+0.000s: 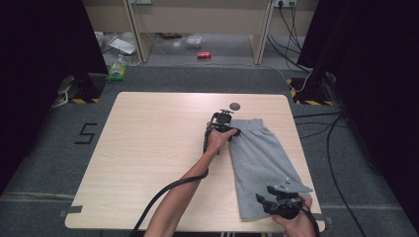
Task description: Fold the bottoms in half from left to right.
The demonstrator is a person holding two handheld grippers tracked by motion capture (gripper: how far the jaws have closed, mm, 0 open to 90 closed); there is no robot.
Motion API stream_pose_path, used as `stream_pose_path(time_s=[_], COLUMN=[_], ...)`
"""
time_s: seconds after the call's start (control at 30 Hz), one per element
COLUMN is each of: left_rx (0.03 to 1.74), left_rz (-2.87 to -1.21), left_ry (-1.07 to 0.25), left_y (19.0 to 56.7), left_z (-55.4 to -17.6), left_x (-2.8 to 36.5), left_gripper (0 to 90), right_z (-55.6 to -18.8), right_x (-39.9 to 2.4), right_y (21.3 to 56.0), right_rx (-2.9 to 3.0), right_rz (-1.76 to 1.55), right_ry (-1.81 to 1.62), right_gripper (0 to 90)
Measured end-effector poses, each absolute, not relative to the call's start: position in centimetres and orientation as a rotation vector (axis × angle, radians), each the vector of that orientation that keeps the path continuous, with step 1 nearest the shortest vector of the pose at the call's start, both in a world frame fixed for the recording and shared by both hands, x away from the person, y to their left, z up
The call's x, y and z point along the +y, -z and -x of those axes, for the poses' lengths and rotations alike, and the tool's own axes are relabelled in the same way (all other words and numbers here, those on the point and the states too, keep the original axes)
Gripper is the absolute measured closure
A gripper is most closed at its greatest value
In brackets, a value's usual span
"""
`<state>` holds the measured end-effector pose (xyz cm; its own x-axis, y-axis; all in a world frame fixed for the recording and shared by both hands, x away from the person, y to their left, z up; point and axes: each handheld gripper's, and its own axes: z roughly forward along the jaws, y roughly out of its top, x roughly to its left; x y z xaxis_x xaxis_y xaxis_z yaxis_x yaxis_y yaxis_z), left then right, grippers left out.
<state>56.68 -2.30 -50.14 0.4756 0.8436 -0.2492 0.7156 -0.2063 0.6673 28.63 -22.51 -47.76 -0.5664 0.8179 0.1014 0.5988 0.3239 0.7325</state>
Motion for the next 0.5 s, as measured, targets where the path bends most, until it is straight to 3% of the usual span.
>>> stream_pose_path(time_s=[0.13,0.5], left_rx=[1.272,1.274], left_rz=[-1.997,-1.999], left_ry=[-0.238,-0.235], left_y=[50.1,50.1], left_z=[-56.6,-56.6], left_x=[-2.5,-2.5], left_gripper=[58.1,59.6], right_z=[-28.3,-27.5], right_x=[-20.8,-17.2], right_y=[48.5,50.1], right_rx=[2.360,2.427], right_rz=[-1.252,-1.216], right_ry=[-1.122,-1.075], right_gripper=[46.5,48.2])
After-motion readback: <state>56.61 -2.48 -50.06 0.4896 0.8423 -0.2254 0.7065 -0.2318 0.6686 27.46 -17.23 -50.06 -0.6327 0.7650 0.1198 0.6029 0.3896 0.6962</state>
